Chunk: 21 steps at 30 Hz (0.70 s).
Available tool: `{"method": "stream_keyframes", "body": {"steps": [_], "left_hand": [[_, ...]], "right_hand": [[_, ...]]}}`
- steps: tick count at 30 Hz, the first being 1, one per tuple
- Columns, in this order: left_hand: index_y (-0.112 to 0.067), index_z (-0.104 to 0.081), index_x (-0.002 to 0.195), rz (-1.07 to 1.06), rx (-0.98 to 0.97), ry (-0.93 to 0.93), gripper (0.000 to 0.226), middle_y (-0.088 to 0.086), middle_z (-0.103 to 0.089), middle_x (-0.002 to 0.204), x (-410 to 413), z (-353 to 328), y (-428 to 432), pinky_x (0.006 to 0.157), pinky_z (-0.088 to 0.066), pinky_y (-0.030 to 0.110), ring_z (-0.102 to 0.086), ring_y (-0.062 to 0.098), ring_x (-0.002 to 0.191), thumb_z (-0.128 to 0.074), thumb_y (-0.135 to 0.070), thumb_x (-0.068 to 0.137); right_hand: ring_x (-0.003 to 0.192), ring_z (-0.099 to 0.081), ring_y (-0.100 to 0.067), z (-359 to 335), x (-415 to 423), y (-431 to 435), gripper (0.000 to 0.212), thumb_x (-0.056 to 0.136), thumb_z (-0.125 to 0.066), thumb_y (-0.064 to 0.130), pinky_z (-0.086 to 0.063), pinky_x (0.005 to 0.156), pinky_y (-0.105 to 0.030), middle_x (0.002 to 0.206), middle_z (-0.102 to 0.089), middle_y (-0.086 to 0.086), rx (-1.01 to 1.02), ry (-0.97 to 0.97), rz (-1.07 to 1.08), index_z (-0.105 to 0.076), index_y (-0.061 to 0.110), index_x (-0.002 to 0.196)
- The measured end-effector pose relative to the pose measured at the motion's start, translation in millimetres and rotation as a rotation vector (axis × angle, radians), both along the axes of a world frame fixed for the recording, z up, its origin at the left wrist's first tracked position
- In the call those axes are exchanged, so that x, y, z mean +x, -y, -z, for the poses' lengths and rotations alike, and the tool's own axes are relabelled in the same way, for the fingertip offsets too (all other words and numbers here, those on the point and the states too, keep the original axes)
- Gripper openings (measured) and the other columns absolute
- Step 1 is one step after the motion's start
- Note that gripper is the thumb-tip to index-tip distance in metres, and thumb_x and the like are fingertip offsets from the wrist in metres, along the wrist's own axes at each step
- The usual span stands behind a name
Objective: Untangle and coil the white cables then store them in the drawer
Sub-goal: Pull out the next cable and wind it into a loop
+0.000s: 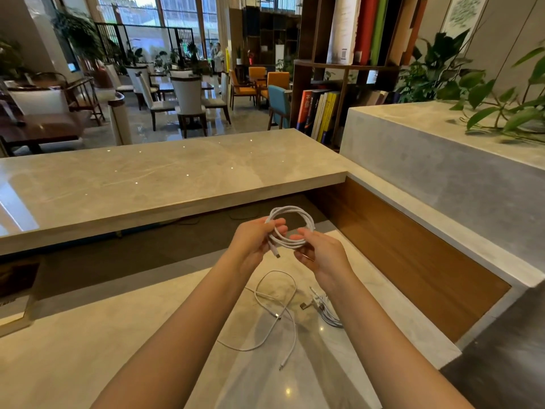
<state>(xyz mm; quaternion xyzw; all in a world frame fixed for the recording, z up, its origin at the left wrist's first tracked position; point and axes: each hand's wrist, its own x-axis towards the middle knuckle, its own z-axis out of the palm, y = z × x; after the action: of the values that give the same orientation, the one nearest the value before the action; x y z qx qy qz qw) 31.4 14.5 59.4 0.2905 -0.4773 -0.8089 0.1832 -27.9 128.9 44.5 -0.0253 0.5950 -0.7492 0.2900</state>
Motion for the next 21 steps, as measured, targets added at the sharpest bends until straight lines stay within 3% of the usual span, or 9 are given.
{"method": "stream_keyframes", "body": {"steps": [3, 6, 9, 11, 12, 16, 19, 21], "left_hand": [[0.006, -0.059, 0.106, 0.151, 0.205, -0.093, 0.022, 0.011, -0.07, 0.076, 9, 1, -3, 0.071, -0.057, 0.03, -0.068, 0.017, 0.068, -0.043, 0.0, 0.093], [0.004, -0.061, 0.098, 0.222, 0.237, -0.09, 0.02, 0.011, -0.07, 0.071, 12, 5, -5, 0.069, -0.058, 0.031, -0.068, 0.019, 0.064, -0.043, -0.001, 0.093], [0.002, -0.061, 0.095, 0.318, 0.2, -0.021, 0.016, 0.011, -0.064, 0.068, 16, 5, -6, 0.071, -0.055, 0.031, -0.062, 0.019, 0.06, -0.046, -0.002, 0.09], [0.001, -0.06, 0.089, 0.375, 0.178, -0.008, 0.016, 0.008, -0.056, 0.063, 17, 4, -4, 0.07, -0.05, 0.03, -0.053, 0.016, 0.053, -0.046, -0.005, 0.089], [-0.001, -0.059, 0.086, 0.394, 0.153, -0.011, 0.016, 0.006, -0.051, 0.06, 17, 3, -4, 0.068, -0.047, 0.03, -0.048, 0.014, 0.05, -0.044, -0.006, 0.089], [-0.006, -0.052, 0.077, 0.421, 0.107, -0.049, 0.018, -0.001, -0.038, 0.052, 15, -1, 0, 0.054, -0.038, 0.025, -0.033, 0.01, 0.042, -0.038, -0.012, 0.087], [-0.005, -0.056, 0.077, 0.418, 0.027, -0.053, 0.026, -0.004, -0.038, 0.049, 15, -5, 5, 0.049, -0.036, 0.021, -0.033, 0.008, 0.04, -0.039, -0.019, 0.091], [-0.004, -0.063, 0.09, 0.383, -0.143, 0.002, 0.025, -0.002, -0.046, 0.057, 14, -5, 8, 0.051, -0.037, 0.02, -0.038, 0.007, 0.046, -0.048, -0.024, 0.093]], "right_hand": [[0.071, -0.063, -0.021, 6, -8, -2, 0.011, 0.092, -0.056, 0.013, -0.05, 0.058, -0.028, 0.08, -0.067, -0.013, 0.054, 0.087, 0.053, -0.063, 0.005, 0.093], [0.07, -0.065, -0.024, 11, -9, 0, 0.011, 0.092, -0.052, 0.011, -0.048, 0.053, -0.026, 0.084, -0.067, -0.016, 0.203, 0.025, 0.048, -0.06, 0.003, 0.092], [0.078, -0.057, -0.018, 18, -9, -2, 0.019, 0.09, -0.052, 0.009, -0.042, 0.056, -0.022, 0.097, -0.058, -0.007, 0.612, -0.554, 0.059, -0.052, 0.009, 0.109], [0.087, -0.053, -0.016, 19, -10, -6, 0.021, 0.09, -0.052, 0.011, -0.041, 0.063, -0.022, 0.1, -0.053, -0.001, 0.664, -0.896, 0.06, -0.054, 0.013, 0.112], [0.089, -0.053, -0.017, 19, -12, -7, 0.018, 0.092, -0.051, 0.013, -0.041, 0.065, -0.023, 0.1, -0.056, -0.002, 0.643, -0.961, 0.013, -0.058, 0.012, 0.109], [0.079, -0.062, -0.023, 9, -14, -8, 0.019, 0.092, -0.054, 0.018, -0.047, 0.068, -0.031, 0.081, -0.067, -0.008, 0.424, -0.75, -0.238, -0.068, 0.007, 0.087], [0.074, -0.063, -0.017, 3, -10, -12, 0.016, 0.089, -0.059, 0.014, -0.05, 0.068, -0.024, 0.078, -0.069, -0.008, 0.222, -0.506, -0.304, -0.07, 0.003, 0.091], [0.072, -0.063, -0.015, 2, -9, -15, 0.014, 0.086, -0.063, 0.015, -0.05, 0.067, -0.023, 0.078, -0.07, -0.008, 0.096, -0.333, -0.339, -0.07, 0.003, 0.091]]}}
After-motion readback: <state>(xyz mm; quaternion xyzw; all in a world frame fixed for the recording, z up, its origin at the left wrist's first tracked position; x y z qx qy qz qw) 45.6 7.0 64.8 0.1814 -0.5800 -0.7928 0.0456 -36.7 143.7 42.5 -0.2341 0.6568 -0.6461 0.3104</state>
